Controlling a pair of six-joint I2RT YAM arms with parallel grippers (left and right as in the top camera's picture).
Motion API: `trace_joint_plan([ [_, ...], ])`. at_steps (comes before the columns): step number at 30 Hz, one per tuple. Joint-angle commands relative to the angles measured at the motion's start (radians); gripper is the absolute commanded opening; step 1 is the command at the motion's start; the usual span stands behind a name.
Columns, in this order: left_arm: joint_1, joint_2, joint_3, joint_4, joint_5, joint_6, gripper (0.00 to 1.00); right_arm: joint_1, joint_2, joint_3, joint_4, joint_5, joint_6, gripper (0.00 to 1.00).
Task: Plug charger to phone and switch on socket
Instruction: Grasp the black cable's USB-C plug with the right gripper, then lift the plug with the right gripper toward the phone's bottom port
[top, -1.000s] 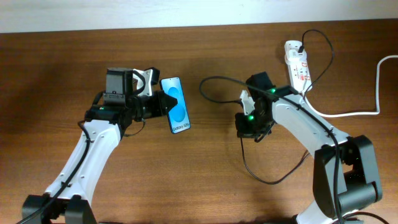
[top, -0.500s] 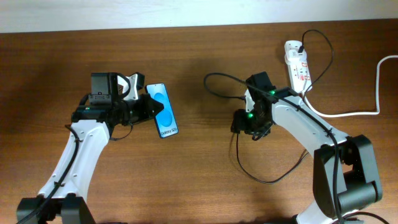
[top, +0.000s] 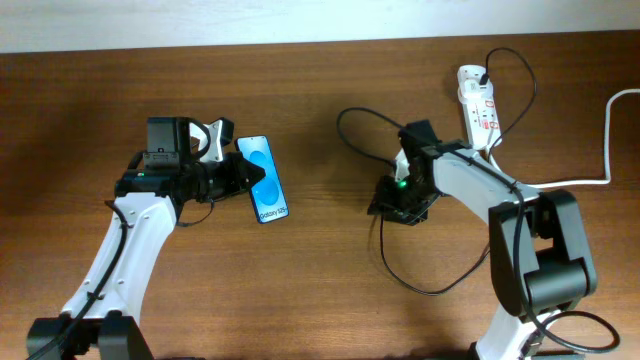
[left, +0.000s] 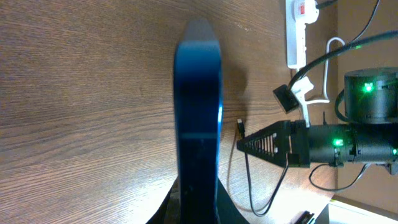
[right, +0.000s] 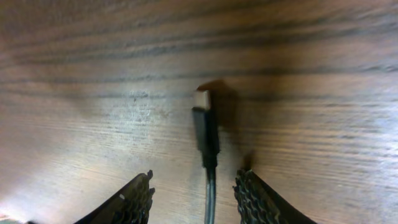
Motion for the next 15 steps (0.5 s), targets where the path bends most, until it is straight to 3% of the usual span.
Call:
trace_joint_plan([
  [1,0.003,-0.003,0.009,0.006,0.037,0.015,0.0,-0.049,0.095,-0.007,0.019,-0.016,-0.053,0.49],
  [4,0.003,-0.002,0.009,0.006,0.037,0.015,0.0,-0.05,0.169,-0.008,0.018,-0.055,-0.06,0.38],
  [11,0.003,-0.003,0.009,0.006,0.036,0.016,0.0,-0.054,0.211,-0.076,0.079,-0.057,-0.127,0.24],
  [15,0.003,-0.002,0.009,0.006,0.037,0.015,0.0,-0.054,0.211,-0.077,0.124,-0.057,-0.127,0.05],
])
